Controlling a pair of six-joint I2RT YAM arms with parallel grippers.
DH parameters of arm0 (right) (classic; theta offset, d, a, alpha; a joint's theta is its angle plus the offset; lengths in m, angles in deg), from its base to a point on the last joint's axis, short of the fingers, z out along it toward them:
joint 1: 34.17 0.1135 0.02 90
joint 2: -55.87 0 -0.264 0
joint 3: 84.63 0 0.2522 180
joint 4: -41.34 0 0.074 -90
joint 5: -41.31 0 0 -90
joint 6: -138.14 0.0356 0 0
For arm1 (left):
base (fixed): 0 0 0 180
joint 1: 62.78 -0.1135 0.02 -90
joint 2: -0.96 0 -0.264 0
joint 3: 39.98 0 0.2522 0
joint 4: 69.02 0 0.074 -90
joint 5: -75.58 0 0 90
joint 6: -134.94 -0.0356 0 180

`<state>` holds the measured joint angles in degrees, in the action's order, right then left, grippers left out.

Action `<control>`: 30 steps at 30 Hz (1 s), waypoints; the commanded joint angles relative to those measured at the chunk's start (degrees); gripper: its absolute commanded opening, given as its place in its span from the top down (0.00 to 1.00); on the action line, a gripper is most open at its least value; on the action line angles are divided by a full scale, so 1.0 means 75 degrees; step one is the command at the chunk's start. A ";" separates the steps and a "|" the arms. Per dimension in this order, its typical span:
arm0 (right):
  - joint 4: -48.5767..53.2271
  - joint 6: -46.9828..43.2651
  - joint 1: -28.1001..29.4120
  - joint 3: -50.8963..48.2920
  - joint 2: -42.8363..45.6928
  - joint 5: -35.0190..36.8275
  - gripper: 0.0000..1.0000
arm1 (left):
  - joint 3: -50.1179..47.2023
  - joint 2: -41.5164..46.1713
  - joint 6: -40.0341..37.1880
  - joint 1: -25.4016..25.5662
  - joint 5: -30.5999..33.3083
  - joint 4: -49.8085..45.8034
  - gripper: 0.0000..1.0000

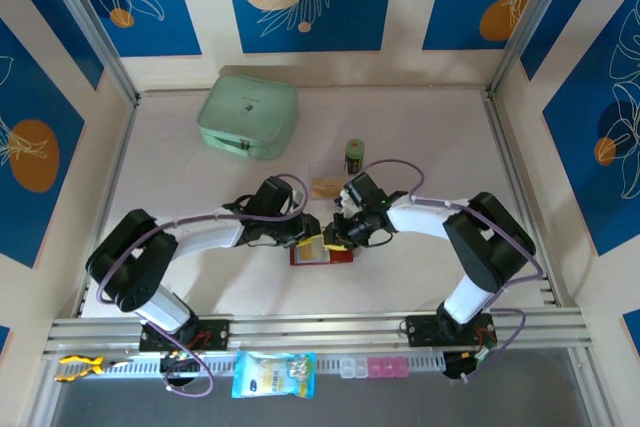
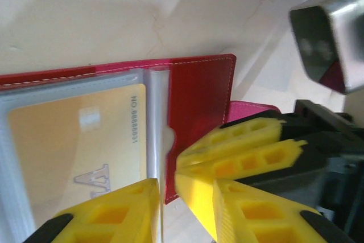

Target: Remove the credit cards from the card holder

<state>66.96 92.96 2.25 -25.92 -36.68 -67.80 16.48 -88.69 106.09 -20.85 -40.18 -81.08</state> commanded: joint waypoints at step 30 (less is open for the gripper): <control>0.1416 0.0129 -0.1188 -0.0727 0.2866 -0.0018 0.80 | 0.1769 -0.0763 -0.0806 0.0479 0.0397 -0.1358 0.47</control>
<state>78.48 92.47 -7.98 -31.29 -14.17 -66.05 30.38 -98.24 102.88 -16.31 -39.68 -87.36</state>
